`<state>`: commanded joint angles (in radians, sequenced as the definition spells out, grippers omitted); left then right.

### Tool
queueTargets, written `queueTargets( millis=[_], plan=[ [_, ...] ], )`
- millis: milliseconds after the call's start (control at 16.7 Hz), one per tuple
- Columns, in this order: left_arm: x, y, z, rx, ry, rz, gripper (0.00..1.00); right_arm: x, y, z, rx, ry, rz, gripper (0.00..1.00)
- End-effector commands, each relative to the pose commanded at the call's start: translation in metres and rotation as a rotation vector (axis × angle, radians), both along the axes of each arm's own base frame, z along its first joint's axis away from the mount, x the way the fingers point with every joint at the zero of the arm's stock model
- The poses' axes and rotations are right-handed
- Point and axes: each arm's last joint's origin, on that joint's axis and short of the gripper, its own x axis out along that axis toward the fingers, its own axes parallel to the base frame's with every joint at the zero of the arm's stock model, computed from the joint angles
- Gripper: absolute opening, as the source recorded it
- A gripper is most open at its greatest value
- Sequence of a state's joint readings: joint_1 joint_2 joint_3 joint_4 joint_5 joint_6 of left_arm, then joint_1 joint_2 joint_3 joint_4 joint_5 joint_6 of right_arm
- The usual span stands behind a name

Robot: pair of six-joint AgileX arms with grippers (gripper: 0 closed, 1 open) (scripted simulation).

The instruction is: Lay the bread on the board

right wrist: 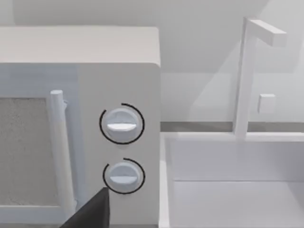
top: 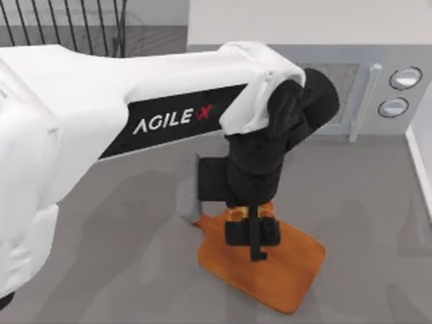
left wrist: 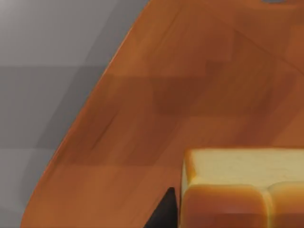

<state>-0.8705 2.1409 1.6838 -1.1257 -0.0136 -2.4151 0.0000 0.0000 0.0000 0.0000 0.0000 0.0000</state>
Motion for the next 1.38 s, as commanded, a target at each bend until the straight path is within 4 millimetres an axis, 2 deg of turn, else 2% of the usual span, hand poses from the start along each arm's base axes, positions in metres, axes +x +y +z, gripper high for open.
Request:
queueTargets(
  millis=[600,840,1380],
  plan=[
    [-0.001,-0.001,-0.029,0.003,0.002,0.003,0.0,0.0,0.0,0.0,0.0,0.0,0.0,1.0],
    [-0.001,-0.001,-0.03,0.003,0.002,0.003,0.0,0.0,0.0,0.0,0.0,0.0,0.0,1.0],
    [-0.001,-0.001,-0.03,0.003,0.002,0.003,0.68,0.0,0.0,0.0,0.0,0.0,0.0,1.0]
  ],
)
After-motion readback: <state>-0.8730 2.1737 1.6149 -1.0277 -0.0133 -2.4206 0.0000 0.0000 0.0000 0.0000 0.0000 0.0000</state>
